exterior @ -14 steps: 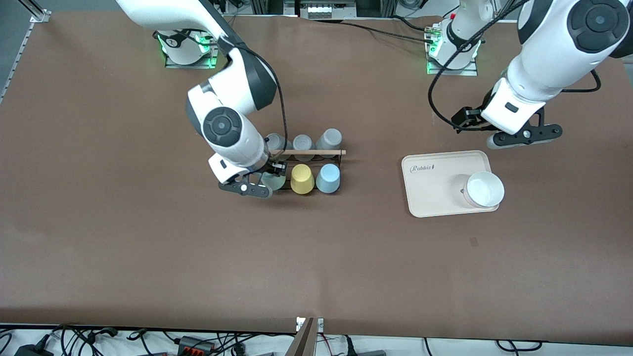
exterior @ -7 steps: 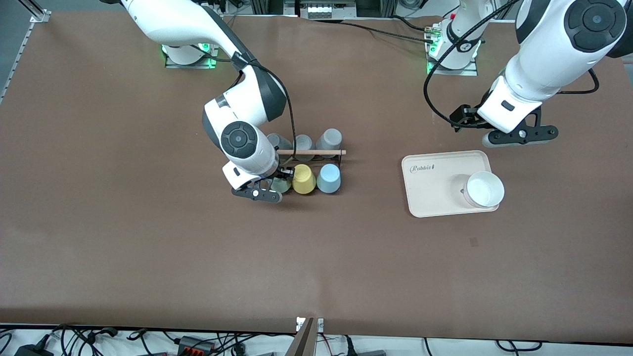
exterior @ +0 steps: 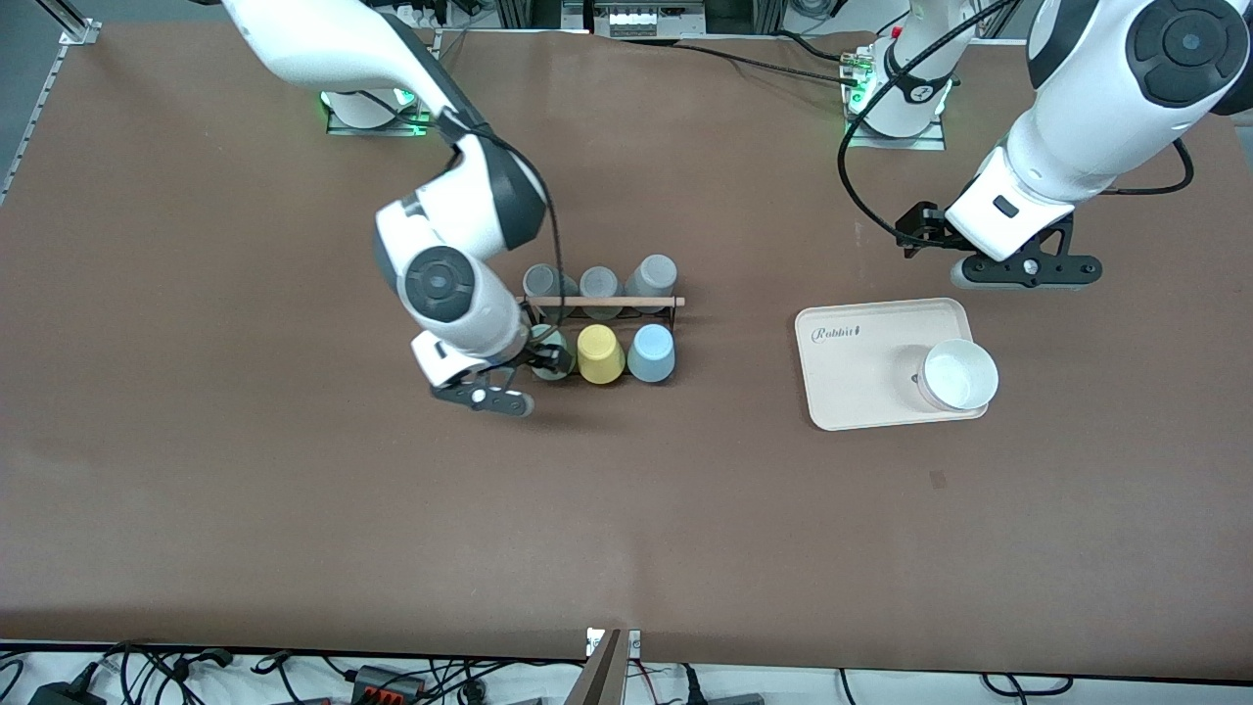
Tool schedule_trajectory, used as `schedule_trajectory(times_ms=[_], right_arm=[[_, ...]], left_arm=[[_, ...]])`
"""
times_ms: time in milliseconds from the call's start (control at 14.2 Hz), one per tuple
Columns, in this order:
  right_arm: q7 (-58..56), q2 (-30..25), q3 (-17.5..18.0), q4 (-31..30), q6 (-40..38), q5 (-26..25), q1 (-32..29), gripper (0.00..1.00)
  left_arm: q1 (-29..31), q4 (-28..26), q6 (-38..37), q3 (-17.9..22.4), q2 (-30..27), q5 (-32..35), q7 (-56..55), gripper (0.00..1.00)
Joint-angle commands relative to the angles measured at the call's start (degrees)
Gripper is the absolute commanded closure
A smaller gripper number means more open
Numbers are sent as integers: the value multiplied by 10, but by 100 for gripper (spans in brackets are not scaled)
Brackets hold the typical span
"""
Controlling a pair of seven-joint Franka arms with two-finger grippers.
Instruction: Hang scattered cups on rack with three cups
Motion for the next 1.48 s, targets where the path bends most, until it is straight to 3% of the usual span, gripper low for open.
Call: schedule_trajectory(times_ms=[0,71,141,424,707,1130,1413], right_arm=[[-49,-63,4,-4,-27,-3,-36,0],[-73,-75,4,0,-47,-3,-58,0],[-103,-94,5,10,-66,-3,-82,0],[-138,-145,5,12,-131,-6,-178,0],[-269,-191,3,3,-187,-20,-238,0],[-321,-315,3,-139,-164,-50,-272,0],[-319,-362,3,-205,-143,-48,-273,0]], left_arm=[[-33,-3,-13,36,-10,2,27,0],[-87,-2,-13,99,-10,3,34,0],[-125,2,-13,137,-8,3,27,0],[-123,37,-28,140,0,-23,33,0],[-123,46,-48,139,5,-25,37,0],[-127,42,-42,139,6,-26,31,0],[-127,41,-42,139,6,-26,31,0]])
